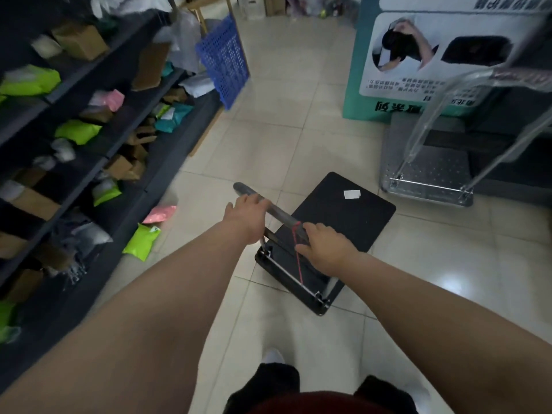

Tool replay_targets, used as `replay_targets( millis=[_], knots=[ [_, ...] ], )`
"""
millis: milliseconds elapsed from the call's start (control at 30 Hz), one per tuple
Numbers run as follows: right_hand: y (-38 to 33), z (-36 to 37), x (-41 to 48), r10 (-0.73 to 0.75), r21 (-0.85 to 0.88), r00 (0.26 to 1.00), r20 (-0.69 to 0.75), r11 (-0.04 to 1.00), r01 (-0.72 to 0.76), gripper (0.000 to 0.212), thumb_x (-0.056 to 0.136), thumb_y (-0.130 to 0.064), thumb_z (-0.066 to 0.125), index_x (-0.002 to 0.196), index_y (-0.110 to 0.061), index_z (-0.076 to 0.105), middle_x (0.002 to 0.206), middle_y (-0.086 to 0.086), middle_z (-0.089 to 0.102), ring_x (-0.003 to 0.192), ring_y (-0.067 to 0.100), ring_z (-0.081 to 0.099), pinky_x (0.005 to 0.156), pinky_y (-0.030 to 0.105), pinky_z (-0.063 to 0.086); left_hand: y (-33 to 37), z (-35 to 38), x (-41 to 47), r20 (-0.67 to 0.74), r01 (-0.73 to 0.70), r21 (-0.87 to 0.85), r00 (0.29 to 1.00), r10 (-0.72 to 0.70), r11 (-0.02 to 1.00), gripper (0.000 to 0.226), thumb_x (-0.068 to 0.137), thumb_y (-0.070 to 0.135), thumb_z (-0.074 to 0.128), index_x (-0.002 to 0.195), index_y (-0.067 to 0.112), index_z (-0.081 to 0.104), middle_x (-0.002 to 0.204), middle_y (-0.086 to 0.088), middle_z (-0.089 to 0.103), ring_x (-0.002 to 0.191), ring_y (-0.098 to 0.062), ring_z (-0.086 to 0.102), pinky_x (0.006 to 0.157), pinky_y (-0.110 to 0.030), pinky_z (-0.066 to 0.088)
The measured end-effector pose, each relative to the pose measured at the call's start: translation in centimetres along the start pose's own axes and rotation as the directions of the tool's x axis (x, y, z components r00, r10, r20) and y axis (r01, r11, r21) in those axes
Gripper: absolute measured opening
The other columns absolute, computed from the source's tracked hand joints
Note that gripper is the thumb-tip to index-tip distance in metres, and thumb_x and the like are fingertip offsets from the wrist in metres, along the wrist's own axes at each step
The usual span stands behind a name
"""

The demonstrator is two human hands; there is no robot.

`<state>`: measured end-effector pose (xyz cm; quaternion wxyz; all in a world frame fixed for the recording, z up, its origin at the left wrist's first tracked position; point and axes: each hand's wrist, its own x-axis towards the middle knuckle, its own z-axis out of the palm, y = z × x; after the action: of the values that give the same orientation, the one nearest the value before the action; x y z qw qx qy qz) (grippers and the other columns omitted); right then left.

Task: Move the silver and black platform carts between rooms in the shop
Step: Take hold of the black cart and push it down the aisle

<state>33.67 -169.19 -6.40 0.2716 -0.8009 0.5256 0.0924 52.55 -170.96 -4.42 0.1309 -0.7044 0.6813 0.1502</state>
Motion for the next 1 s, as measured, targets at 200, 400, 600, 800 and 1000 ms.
replay_targets(
  millis=[200, 400, 600, 800, 1000],
  knots=[
    [-0.8, 1.1, 1.9, 0.123, -0.044, 0.99, -0.067, 0.991, -0.126, 0.044, 0.097, -0.025, 0.044, 0.138, -0.016, 0.033, 0.123, 0.011, 0.049, 0.109, 0.03, 0.051, 0.086, 0.043, 0.044, -3.2, 0.1, 2.5, 0.039, -0.08, 0.016, 0.996, 0.08, 0.997, 0.07, 0.088, 0.006, 0.055, 0.148, 0.024, 0.024, 0.157, -0.008, 0.02, 0.147, -0.032, 0.013, 0.117, -0.054, 0.018],
    [2.0, 0.3, 1.0, 0.171, -0.11, 0.984, -0.039, 0.978, -0.175, 0.044, 0.095, -0.017, 0.043, 0.137, -0.024, 0.033, 0.117, 0.009, 0.052, 0.104, 0.029, 0.053, 0.079, 0.039, 0.04, -1.6, 0.2, 4.7, 0.05, -0.294, 0.129, 0.956, 0.29, 0.947, 0.049, 0.093, 0.027, 0.053, 0.138, 0.02, 0.036, 0.144, -0.011, 0.039, 0.137, -0.03, 0.03, 0.114, -0.047, 0.022],
    [7.5, -0.3, -2.8, 0.227, -0.157, 0.974, -0.023, 0.961, -0.228, 0.054, 0.092, -0.012, 0.045, 0.14, -0.03, 0.029, 0.119, 0.005, 0.052, 0.107, 0.027, 0.053, 0.077, 0.036, 0.041, 4.7, -0.1, 5.1, 0.233, -0.377, 0.102, 0.909, 0.347, 0.921, 0.042, 0.096, 0.047, 0.04, 0.126, 0.018, 0.046, 0.124, -0.013, 0.052, 0.113, -0.031, 0.048, 0.097, -0.043, 0.039],
    [14.5, -1.2, -7.6, 0.22, -0.047, 0.974, 0.062, 0.975, -0.217, 0.063, 0.091, -0.005, 0.042, 0.142, -0.039, 0.028, 0.119, 0.002, 0.051, 0.111, 0.024, 0.049, 0.075, 0.034, 0.043, 12.8, -0.4, 3.7, 0.516, -0.447, 0.166, 0.799, 0.309, 0.879, 0.052, 0.098, 0.049, 0.034, 0.137, 0.017, 0.041, 0.136, -0.012, 0.053, 0.123, -0.033, 0.049, 0.1, -0.042, 0.039],
    [19.6, -2.0, -9.6, 0.2, -0.044, 0.977, 0.075, 0.979, -0.197, 0.064, 0.093, -0.002, 0.042, 0.141, -0.042, 0.03, 0.117, 0.001, 0.051, 0.111, 0.023, 0.048, 0.07, 0.031, 0.037, 18.1, 0.0, 2.3, 0.563, -0.415, 0.114, 0.775, 0.285, 0.903, 0.051, 0.098, 0.049, 0.036, 0.136, 0.016, 0.044, 0.14, -0.008, 0.049, 0.128, -0.03, 0.047, 0.103, -0.042, 0.036]
  ],
)
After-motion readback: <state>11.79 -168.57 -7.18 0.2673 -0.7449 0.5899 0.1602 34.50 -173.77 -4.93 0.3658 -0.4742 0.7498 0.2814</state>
